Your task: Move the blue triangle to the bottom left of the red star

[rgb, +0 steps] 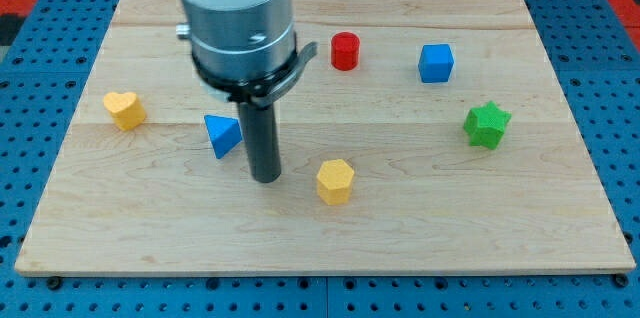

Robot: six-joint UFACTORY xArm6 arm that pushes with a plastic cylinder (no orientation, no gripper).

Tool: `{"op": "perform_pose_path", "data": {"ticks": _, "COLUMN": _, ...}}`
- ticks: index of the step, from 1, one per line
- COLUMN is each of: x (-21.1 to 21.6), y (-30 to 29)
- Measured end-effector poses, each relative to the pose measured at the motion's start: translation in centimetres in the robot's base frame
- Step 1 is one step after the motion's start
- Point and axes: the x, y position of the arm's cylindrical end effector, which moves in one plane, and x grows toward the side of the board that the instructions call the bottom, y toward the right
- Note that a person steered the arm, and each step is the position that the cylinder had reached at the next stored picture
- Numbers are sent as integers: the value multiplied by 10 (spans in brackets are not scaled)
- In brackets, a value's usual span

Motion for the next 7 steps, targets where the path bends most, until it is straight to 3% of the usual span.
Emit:
{"op": "perform_pose_path", "data": {"ticks": 2, "x": -3, "y": -52}}
{"op": "perform_pose_path", "data": {"ticks": 7, "x": -56, "y": -71}}
